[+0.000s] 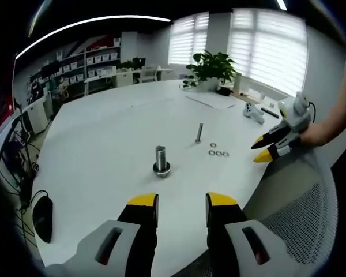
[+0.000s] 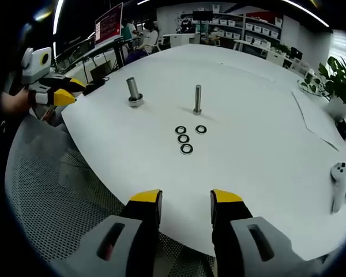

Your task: Place the washer onto the threaded stud by aligning its center hole with the stud, sliding it down to the base, and recovering from edge contact or off-axis alignment until the washer reaches the visible bottom stop.

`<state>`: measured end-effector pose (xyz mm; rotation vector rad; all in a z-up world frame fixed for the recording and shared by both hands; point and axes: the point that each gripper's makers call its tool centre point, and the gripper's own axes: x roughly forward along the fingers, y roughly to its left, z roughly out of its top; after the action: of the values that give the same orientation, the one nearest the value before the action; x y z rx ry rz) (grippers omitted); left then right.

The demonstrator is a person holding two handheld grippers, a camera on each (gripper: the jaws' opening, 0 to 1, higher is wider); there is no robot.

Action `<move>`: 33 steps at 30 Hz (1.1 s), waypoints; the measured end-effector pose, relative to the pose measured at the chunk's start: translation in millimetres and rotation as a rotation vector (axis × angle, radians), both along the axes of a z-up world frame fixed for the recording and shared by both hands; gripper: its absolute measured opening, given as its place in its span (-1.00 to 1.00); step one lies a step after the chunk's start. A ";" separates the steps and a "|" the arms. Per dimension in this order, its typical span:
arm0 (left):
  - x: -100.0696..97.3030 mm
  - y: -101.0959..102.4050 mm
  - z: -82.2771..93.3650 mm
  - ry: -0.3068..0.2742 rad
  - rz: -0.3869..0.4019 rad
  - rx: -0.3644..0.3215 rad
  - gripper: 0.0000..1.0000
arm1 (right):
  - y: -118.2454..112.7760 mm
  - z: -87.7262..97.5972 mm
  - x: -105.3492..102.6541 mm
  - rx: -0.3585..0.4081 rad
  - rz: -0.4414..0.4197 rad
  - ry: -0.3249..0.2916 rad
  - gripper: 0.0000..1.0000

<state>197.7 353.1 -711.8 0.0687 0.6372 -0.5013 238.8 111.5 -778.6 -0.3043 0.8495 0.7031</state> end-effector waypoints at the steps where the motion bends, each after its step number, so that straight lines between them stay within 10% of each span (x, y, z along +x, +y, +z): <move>1: -1.2 -0.8 -0.2 0.000 -0.002 -0.001 -0.38 | -0.3 0.4 0.4 0.002 -0.004 -0.001 -0.28; 33: -8.9 -13.8 -19.8 0.002 -0.052 0.047 -0.41 | -5.0 -4.8 -0.5 -0.030 0.004 0.014 -0.27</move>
<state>188.8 339.3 -731.7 0.1291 0.6501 -0.5366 238.3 106.5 -783.4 -0.3286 0.8736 0.6977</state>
